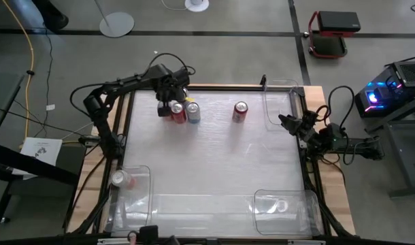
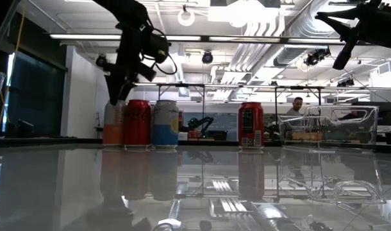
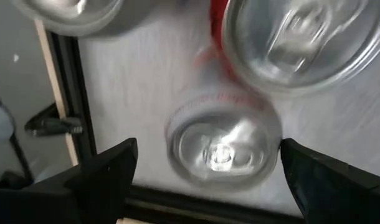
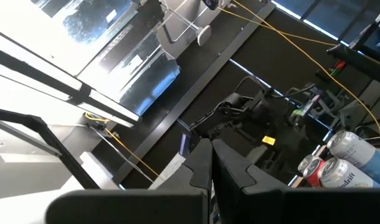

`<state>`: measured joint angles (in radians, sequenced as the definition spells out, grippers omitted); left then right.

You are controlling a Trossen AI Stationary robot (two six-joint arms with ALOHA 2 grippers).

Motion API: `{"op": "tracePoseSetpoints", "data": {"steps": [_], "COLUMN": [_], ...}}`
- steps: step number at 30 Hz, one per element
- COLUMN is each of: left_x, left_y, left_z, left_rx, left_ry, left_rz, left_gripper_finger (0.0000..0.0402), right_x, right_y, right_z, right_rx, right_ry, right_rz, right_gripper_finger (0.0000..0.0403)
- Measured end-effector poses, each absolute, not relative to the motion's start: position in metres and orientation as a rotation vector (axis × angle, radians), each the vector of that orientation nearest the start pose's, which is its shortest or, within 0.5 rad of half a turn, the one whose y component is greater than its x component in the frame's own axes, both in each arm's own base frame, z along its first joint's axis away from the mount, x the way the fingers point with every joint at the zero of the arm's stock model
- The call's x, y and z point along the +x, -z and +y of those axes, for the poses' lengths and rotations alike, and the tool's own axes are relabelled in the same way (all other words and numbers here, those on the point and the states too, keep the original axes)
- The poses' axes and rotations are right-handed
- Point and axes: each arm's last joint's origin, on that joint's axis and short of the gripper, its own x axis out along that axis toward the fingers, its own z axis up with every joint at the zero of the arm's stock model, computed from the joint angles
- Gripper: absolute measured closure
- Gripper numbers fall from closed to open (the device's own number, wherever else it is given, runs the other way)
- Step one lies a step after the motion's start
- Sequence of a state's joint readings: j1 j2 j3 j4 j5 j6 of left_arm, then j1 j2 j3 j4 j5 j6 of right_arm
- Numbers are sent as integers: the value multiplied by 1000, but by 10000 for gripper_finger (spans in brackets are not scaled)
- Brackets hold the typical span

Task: Sort soda cans
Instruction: Put the orange-white soda can into the bottom left transparent bin

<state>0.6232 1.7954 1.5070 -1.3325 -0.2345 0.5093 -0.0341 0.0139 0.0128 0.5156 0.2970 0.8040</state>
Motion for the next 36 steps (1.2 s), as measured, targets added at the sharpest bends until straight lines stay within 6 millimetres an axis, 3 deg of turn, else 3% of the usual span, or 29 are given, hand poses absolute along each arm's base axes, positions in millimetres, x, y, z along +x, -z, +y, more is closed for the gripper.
{"op": "tracePoseSetpoints", "data": {"steps": [7, 21, 32, 36], "left_x": [259, 249, 249, 246], "left_y": [-248, -219, -219, -229], "left_z": [203, 197, 197, 191], "left_rx": [8, -122, -141, -143], "left_ry": [-240, -270, -297, -307], "left_rz": [1675, 1727, 1711, 1694], "left_gripper_finger": [29, 33, 110, 114], "right_x": [84, 83, 83, 83], "right_y": [-214, -215, -216, -216], "right_z": [-11, -11, -11, -11], "right_rx": [846, 854, 855, 855], "right_ry": [100, 93, 86, 86], "right_rz": [-617, -629, -643, -643], "right_gripper_finger": [403, 403, 403, 403]}}
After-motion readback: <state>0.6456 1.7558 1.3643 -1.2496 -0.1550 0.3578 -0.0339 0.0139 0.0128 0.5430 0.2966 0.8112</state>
